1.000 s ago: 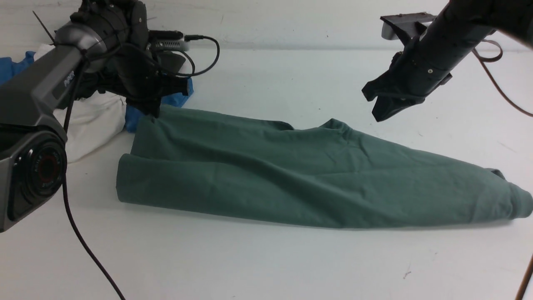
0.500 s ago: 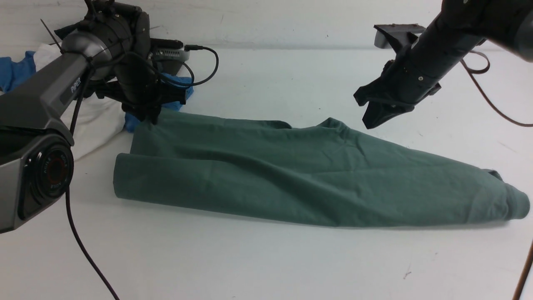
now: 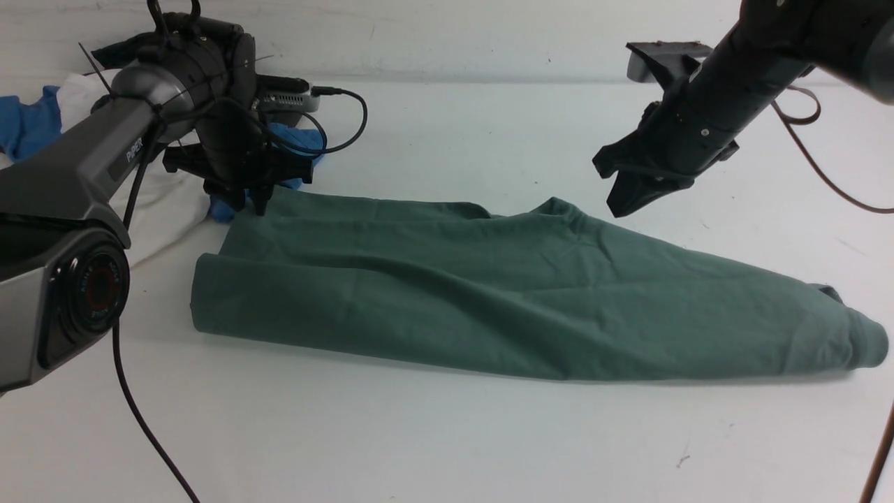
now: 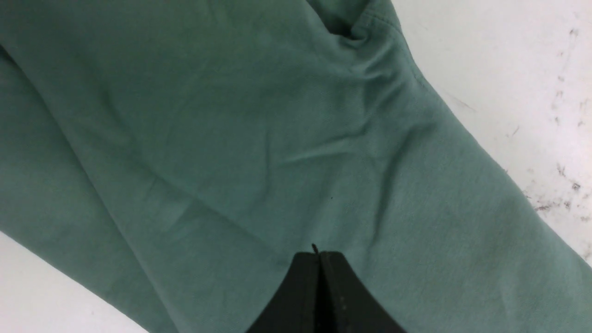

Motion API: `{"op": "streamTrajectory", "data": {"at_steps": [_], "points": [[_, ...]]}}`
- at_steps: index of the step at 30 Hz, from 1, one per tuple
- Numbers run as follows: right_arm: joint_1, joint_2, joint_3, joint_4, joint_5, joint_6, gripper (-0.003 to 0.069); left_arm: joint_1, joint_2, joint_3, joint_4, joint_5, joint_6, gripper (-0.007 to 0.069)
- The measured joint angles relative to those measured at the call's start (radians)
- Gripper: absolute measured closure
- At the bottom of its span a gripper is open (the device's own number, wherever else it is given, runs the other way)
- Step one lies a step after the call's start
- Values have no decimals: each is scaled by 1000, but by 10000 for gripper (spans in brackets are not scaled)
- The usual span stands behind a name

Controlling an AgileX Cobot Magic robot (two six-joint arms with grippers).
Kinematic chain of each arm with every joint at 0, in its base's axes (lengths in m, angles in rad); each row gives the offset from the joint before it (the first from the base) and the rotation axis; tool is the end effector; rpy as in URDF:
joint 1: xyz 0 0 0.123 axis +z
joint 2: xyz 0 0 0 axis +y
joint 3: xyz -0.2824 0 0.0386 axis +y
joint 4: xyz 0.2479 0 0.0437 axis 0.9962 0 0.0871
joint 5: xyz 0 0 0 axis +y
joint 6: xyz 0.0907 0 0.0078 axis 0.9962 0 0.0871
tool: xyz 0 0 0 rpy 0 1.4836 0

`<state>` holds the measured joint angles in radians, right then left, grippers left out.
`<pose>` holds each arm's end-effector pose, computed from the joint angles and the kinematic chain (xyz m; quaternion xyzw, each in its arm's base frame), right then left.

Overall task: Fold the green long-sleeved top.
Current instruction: Use both arms to drag the lower edge of the fabric forward and fold it over the upper edge

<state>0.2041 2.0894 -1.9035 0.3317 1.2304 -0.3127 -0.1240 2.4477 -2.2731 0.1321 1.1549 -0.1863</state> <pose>0.4324 0.1180 0.2625 -0.2154 0.9558 0.1544 0.1275 0.5202 -0.0538 0.1884 -0.0142 0.9844 0.0379 0.1711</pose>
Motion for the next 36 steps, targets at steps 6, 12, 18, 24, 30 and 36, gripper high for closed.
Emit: {"op": "streamTrajectory", "data": {"at_steps": [6, 12, 18, 24, 30, 36], "points": [[0, 0, 0, 1, 0, -15, 673, 0, 9, 0, 0, 5, 16, 624], [0, 0, 0, 13, -2, -24, 673, -12, -23, 0, -15, -3, 45, 628], [0, 0, 0, 15, -80, -26, 673, -47, -145, 0, -59, -104, 76, 628], [0, 10, 0, 18, -198, -27, 669, -39, -181, 0, -31, -216, 66, 628], [0, 60, 0, 19, -284, -66, 594, -10, -106, 0, 20, -288, -7, 628], [1, 117, 0, 22, -350, -102, 421, -8, -80, 3, 26, -265, -29, 628]]}}
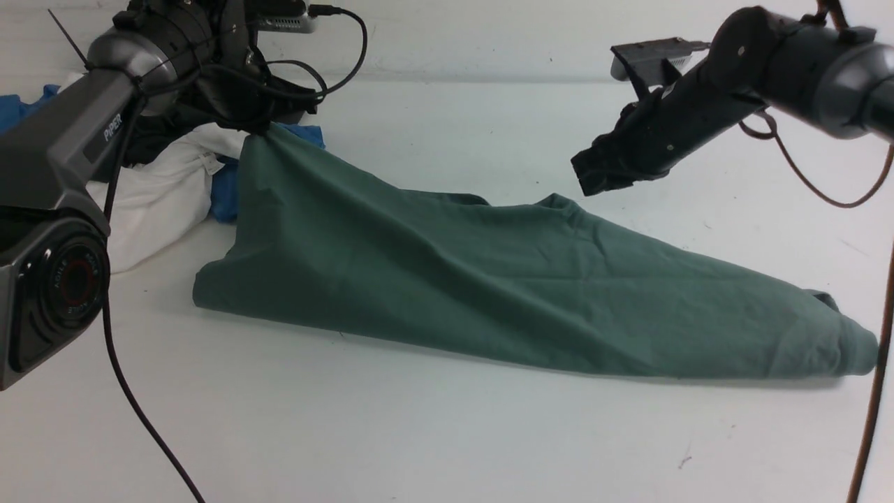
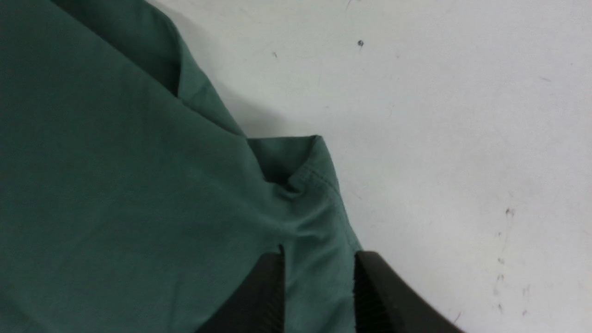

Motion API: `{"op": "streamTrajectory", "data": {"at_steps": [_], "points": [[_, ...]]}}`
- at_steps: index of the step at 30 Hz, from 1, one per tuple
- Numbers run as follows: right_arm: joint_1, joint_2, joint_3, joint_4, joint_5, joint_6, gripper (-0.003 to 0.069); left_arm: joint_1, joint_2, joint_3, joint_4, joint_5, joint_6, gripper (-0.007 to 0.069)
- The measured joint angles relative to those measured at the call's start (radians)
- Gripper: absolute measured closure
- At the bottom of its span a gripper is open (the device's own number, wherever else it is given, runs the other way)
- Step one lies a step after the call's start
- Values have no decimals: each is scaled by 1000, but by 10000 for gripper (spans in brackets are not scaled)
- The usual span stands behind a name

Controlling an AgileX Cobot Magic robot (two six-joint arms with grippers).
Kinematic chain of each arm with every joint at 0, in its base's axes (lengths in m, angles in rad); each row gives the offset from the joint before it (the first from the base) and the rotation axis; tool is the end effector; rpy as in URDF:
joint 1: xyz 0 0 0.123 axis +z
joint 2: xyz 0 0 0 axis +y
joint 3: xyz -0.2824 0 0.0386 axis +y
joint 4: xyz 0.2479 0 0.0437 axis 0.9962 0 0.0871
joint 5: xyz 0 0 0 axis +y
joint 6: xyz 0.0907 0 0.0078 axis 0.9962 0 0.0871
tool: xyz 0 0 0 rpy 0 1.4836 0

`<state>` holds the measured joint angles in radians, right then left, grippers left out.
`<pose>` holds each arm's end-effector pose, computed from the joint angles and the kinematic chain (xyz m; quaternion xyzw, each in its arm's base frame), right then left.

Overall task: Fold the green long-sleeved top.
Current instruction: Use both arms to drag the lower edge of the fabric forward and fold it over the upper edge

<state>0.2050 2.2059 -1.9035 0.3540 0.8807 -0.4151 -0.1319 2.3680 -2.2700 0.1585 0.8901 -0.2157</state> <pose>0.4755 0.1237 0.2186 -0.2186 0.9346 0.1332 0.2469 0.5332 -0.0595 0.2414 -0.0126 0.9418 0.0167 0.3356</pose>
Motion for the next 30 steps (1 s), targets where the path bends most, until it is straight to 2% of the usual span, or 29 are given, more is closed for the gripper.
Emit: {"op": "streamTrajectory", "data": {"at_steps": [1, 5, 7, 9, 10, 14, 15, 16, 17, 18, 19, 24, 30], "points": [[1, 20, 0, 6, -32, -7, 344, 0, 0, 0, 0, 0, -1, 628], [6, 61, 0, 31, -84, -21, 204, 0, 0, 0, 1, 1, -2, 628], [8, 85, 0, 40, -94, -24, 175, 0, 0, 0, 1, 3, -3, 628], [9, 97, 0, 41, -95, -25, 176, 0, 0, 0, 1, 4, -4, 628], [13, 107, 0, 41, -96, -26, 197, 0, 0, 0, 2, 10, -4, 628], [19, 113, 0, 45, -98, -29, 447, 0, 0, 0, 11, 27, -6, 628], [21, 113, 0, 45, -98, -29, 483, 0, 0, 0, 14, 27, -7, 628], [21, 108, 0, 41, -98, -30, 596, 0, -1, 0, 33, 27, -12, 628], [21, 107, 0, 40, -98, -30, 596, 0, -3, 0, 38, 28, -14, 628], [21, 90, 0, 27, -98, -34, 638, 0, -9, 0, 57, 29, -29, 628], [19, 75, 0, 19, -98, -34, 644, 0, -13, 0, 70, 29, -40, 628], [5, 10, 0, 16, -125, -33, 646, 0, -34, -2, 117, -2, -102, 628], [4, 35, -2, 2, -185, -33, 646, 0, 9, -3, 134, -45, -112, 628]]}}
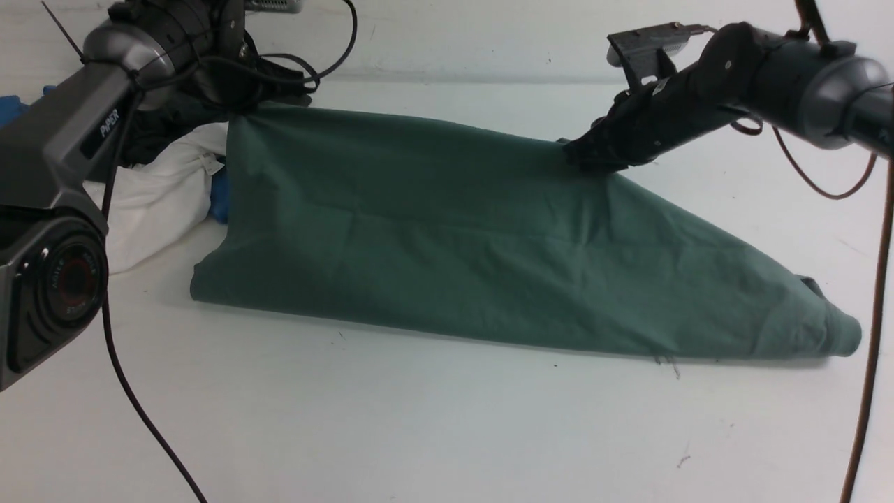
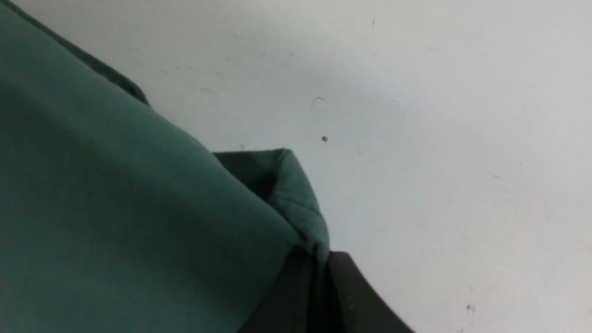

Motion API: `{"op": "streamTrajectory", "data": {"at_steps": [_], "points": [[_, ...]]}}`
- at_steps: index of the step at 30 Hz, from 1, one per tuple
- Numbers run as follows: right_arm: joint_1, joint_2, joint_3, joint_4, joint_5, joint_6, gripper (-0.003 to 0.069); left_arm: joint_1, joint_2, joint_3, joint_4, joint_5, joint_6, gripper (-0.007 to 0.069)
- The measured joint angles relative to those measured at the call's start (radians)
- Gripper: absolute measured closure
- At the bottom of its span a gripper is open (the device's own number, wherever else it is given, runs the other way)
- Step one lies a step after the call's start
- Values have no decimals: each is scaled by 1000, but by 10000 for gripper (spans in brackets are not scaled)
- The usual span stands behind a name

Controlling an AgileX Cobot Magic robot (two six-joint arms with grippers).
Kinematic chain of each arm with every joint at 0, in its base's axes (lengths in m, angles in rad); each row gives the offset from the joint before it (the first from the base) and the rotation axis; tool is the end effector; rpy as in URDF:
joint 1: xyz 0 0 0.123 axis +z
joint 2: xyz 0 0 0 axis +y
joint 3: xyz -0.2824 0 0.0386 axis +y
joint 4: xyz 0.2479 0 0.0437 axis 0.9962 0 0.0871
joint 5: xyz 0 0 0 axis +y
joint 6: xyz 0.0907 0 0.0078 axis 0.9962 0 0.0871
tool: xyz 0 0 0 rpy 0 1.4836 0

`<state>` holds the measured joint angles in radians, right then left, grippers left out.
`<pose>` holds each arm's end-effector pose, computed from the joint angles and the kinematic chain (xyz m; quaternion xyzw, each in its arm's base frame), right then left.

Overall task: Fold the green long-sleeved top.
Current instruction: Use both arms to drag the lower edge of the fabric forward and fold it over the upper edge

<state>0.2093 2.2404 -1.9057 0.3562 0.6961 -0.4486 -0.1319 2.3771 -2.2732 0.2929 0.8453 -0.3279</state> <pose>0.4929 0.1256 0.2101 -0.2132 0.9164 0.1127 0.3193 0.5387 -0.0516 0.2421 -0.0381 0.9285 0.0542 0.3653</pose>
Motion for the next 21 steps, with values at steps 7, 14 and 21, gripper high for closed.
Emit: {"op": "streamTrajectory", "data": {"at_steps": [7, 14, 21], "points": [[3, 82, 0, 1, -105, 1, 607, 1, 86, 2, 3, -34, -11, 615], [20, 82, 0, -4, -146, 1, 393, 5, 88, 2, 66, -30, -31, 479], [21, -29, 3, -81, 90, 84, 158, 7, 59, 3, 184, 70, -60, 229]]}}
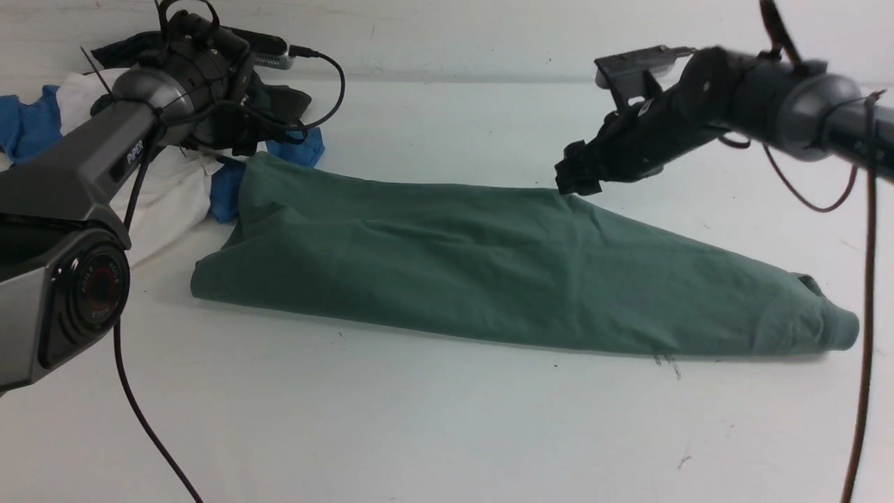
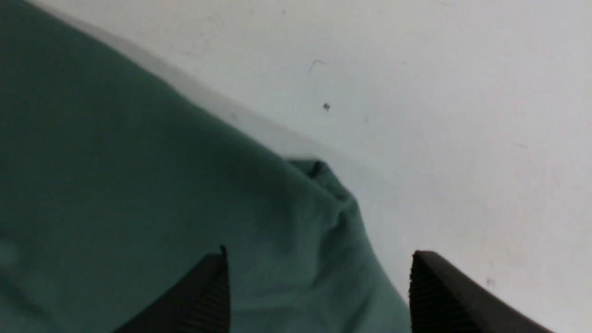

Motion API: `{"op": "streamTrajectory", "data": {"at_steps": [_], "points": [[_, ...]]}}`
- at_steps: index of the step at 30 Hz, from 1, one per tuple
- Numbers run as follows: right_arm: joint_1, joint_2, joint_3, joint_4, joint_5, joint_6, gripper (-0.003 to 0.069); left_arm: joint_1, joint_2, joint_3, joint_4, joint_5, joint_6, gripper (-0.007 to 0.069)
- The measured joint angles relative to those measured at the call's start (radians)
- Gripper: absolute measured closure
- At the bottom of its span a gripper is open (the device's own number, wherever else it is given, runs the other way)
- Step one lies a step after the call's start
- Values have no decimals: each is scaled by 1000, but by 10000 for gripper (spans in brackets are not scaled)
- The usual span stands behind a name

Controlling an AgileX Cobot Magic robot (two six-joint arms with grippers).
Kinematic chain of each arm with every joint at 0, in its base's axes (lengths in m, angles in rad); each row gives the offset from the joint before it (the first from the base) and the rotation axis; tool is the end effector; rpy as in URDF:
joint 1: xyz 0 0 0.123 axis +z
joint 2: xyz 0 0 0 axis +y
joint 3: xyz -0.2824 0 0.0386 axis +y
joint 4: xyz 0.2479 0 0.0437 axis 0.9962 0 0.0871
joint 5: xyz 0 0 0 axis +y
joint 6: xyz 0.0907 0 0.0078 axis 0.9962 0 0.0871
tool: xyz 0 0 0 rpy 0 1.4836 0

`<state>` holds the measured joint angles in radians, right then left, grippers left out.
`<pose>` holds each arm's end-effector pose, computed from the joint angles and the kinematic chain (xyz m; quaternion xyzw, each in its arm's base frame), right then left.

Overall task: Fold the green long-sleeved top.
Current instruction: Use both arms to drag the lower edge of the fabric forward and fold it over the upper edge, then use the right arm to clamp the right edge of the fabric

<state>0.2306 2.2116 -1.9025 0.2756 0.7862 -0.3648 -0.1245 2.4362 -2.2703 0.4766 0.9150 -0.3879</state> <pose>0.4810 0.1310 0.2178 -0.2158 0.9292 0.1016 0.2825 0.5419 -0.0344 0.2105 -0.0383 0.9346 0.1430 0.3233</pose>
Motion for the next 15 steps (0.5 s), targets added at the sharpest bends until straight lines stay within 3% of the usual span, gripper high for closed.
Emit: {"op": "streamTrajectory", "data": {"at_steps": [2, 5, 8, 10, 11, 15], "points": [[0, -69, 0, -59, 100, 48, 148, -1, -28, 0, -1, 47, 9, 232], [0, -172, 0, -164, 240, 113, 181, -12, -94, -1, -60, 153, 74, 349], [-4, -247, -1, -270, 407, 153, 326, -24, -156, -2, -191, 269, 177, 552], [-19, -275, 8, -290, 436, 171, 435, -28, -171, -2, -252, 302, 222, 599], [-42, -309, 36, -293, 444, 190, 536, -29, -176, -2, -292, 316, 254, 616], [-122, -388, 171, -285, 445, 221, 648, -29, -183, 43, -381, 320, 303, 629]]}}
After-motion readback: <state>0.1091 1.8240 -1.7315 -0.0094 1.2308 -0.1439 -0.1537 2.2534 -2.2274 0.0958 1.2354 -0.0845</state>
